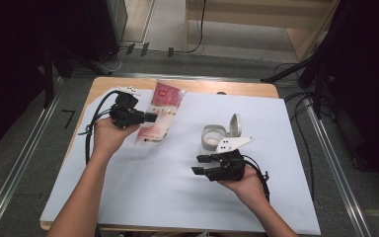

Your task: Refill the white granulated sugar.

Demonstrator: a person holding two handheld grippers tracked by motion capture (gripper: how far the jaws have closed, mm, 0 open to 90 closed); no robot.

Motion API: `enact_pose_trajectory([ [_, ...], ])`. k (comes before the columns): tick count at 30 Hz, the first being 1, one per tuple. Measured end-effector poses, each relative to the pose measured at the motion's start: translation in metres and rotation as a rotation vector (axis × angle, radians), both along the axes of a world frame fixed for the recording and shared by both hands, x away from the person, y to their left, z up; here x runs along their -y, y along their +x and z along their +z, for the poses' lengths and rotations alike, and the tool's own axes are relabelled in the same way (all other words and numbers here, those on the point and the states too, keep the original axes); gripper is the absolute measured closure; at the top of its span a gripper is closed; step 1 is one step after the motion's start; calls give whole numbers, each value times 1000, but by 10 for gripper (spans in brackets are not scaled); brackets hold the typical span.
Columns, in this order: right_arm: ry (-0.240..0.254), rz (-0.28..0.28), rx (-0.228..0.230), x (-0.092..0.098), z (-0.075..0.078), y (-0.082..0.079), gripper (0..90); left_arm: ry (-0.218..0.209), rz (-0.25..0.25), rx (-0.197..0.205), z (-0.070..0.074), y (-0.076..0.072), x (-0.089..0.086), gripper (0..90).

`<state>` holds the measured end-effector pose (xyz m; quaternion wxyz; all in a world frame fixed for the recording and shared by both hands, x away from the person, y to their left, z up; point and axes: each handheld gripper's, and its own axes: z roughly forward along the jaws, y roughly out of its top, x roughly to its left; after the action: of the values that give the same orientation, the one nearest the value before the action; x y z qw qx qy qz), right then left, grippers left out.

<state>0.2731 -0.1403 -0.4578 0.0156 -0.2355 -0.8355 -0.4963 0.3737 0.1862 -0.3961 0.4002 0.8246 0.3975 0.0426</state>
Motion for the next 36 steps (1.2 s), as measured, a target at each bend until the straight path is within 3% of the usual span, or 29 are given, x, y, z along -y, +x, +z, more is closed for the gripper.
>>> enact_pose_trajectory([
  [4,-12,-12,1,3,-3,-1,537,-5,12,11,-8,3,0,900],
  [6,-9,-13,1,3,-5,-2,538,-33,17,6,-10,2,-2,900],
  [17,-19,-33,13,9,-5,-5,539,-3,-16,37,-13,-11,-13,900],
  [27,-26,-45,23,11,-5,-5,543,-15,-54,10,-21,-20,-30,882],
  [36,-46,-42,34,9,-7,-6,545,-22,-50,9,-26,-25,-44,863],
])
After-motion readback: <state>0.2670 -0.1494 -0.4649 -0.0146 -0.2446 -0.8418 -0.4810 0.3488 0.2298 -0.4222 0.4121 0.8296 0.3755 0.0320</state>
